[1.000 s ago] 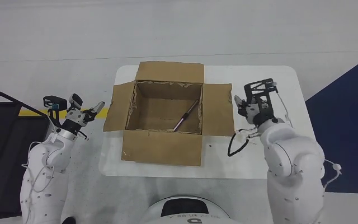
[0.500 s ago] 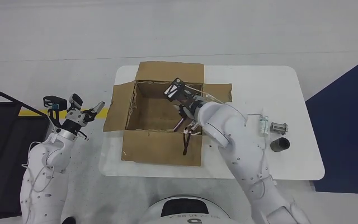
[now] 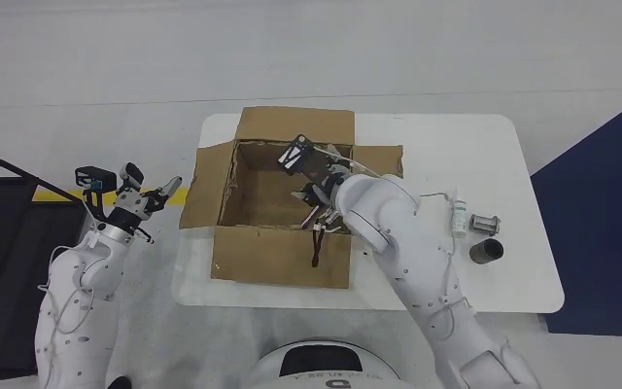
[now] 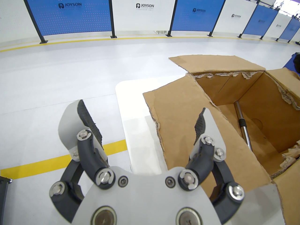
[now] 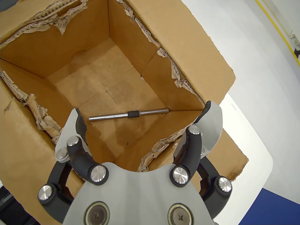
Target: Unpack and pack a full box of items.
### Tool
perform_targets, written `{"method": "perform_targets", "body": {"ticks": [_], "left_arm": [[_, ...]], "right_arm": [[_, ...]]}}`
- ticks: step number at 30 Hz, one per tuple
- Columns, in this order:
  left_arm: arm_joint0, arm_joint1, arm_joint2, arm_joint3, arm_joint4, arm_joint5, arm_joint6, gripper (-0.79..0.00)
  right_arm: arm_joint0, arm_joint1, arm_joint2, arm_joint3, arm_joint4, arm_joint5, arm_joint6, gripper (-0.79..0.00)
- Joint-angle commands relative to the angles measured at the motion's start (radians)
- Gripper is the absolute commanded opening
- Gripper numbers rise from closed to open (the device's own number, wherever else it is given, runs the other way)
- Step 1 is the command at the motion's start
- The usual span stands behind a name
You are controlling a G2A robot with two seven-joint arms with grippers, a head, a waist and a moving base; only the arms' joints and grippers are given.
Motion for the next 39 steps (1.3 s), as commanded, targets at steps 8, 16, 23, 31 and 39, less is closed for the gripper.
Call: {"method": "perform_targets", "body": {"ticks": [8, 16, 23, 31, 39], "left_arm": [[0.000, 0.000, 0.000, 0.000, 0.000, 0.000, 0.000, 0.000], [0.000, 0.000, 0.000, 0.000, 0.000, 0.000, 0.000, 0.000], [0.000, 0.000, 0.000, 0.000, 0.000, 0.000, 0.000, 0.000], [0.000, 0.000, 0.000, 0.000, 0.000, 0.000, 0.000, 0.000], [0.000, 0.000, 0.000, 0.000, 0.000, 0.000, 0.000, 0.000]], "right_arm": [[0.085, -0.023, -0.010, 0.157, 0.149, 0.169, 0.140, 0.000], [0.129, -0.034, -0.048, 0.216, 0.160, 0.214, 0.159, 0.000], [0.129, -0.034, -0.048, 0.216, 0.160, 0.214, 0.159, 0.000], [0.310, -0.070, -0.038, 0.519, 0.400, 0.364, 0.370, 0.000], [0.411, -0.108, -0.104, 0.718, 0.449, 0.510, 0.289, -0.166]]}}
